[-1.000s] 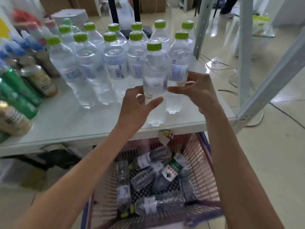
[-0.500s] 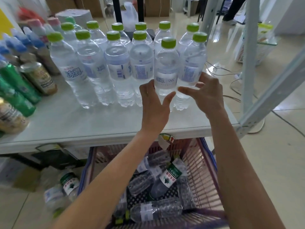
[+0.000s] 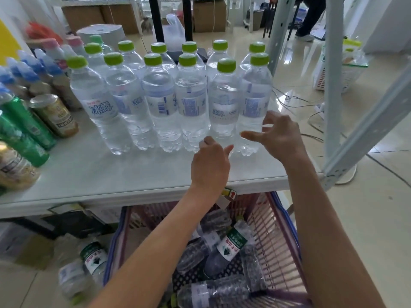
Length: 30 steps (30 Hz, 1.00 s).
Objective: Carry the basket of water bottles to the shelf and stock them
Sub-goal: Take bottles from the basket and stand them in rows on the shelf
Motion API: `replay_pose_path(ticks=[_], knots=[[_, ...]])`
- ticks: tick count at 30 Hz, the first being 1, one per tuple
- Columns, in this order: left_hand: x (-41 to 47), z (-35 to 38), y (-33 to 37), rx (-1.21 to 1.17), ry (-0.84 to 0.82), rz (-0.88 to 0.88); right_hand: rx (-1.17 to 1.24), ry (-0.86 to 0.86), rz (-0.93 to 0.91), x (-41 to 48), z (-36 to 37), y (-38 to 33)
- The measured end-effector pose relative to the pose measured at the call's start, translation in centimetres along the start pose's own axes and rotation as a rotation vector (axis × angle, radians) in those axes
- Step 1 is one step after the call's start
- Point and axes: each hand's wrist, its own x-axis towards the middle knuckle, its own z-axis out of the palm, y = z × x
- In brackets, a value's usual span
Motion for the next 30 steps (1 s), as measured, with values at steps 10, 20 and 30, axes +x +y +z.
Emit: replay_pose_path(ticks=[10,20,30], knots=[[2.1,-1.5,0.3,0.209,-0.009,0.183,-0.132,0.018,0.046,-0.7,2.6,1.6],[-0.7,0.2,-1.9,0.047,-0.101,0.274,-0.166,-0.077,0.205,-2.5,2.2,0.3],[-9.8,3.7,-17.6,-0.063,-0.836,0.410,-0.319,-1.337,0.344,-8.9,3.8,-3.3]])
